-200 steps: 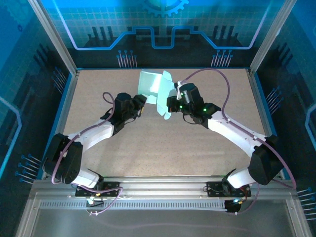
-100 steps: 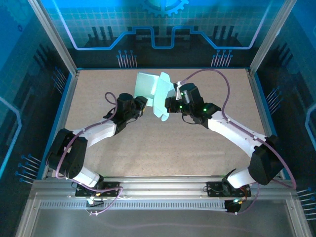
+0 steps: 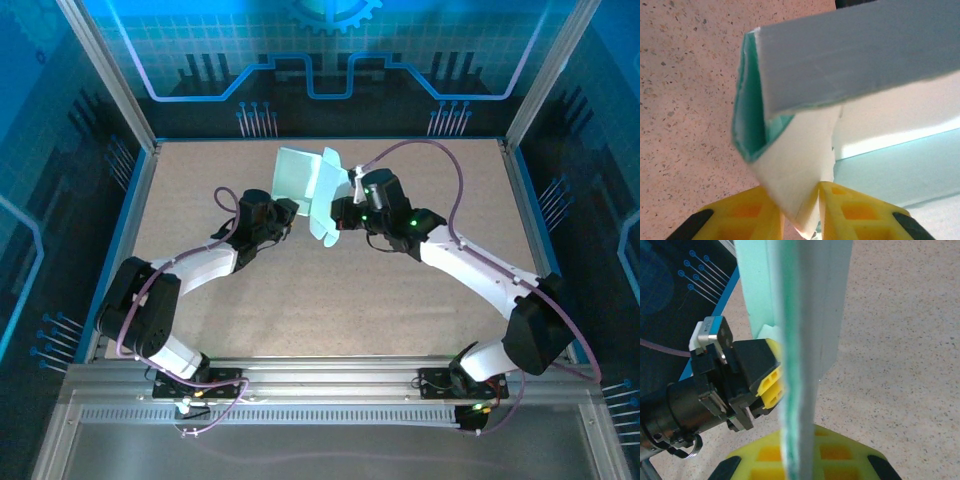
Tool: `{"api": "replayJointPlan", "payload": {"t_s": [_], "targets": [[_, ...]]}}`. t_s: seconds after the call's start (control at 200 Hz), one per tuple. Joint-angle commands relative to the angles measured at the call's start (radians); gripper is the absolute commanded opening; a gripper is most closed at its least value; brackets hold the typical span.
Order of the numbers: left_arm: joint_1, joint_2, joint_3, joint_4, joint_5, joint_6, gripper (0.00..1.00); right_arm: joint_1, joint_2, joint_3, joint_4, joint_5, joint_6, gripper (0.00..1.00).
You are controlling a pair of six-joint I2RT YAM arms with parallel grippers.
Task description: Fold the paper box
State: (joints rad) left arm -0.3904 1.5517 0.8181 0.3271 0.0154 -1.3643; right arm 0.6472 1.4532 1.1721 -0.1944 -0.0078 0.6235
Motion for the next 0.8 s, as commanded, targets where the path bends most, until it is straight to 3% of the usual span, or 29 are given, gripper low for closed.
{"api": "replayJointPlan", "payload": {"t_s": [0.0,0.405,0.645,0.795], "targets": [[-0.004,0.010,0.033,0.011,0.002,-0.016,0.22,0.026,-0.023,0.032,-0.007,0.008,-0.042,0.00],[-0.003,0.018,0.045,-0.020,0.007,-0.008,0.11,0.152,-0.037,-0.006,0.046,0.137,-0.278,0.00],[-0.003,0.018,0.041,-0.017,0.010,0.013,0.05,0.189,-0.058,-0.080,0.166,0.138,-0.390,0.01],[0.000,0.017,0.039,-0.027,0.008,-0.005,0.02,0.188,-0.044,-0.041,0.099,0.196,-0.399,0.00]]}}
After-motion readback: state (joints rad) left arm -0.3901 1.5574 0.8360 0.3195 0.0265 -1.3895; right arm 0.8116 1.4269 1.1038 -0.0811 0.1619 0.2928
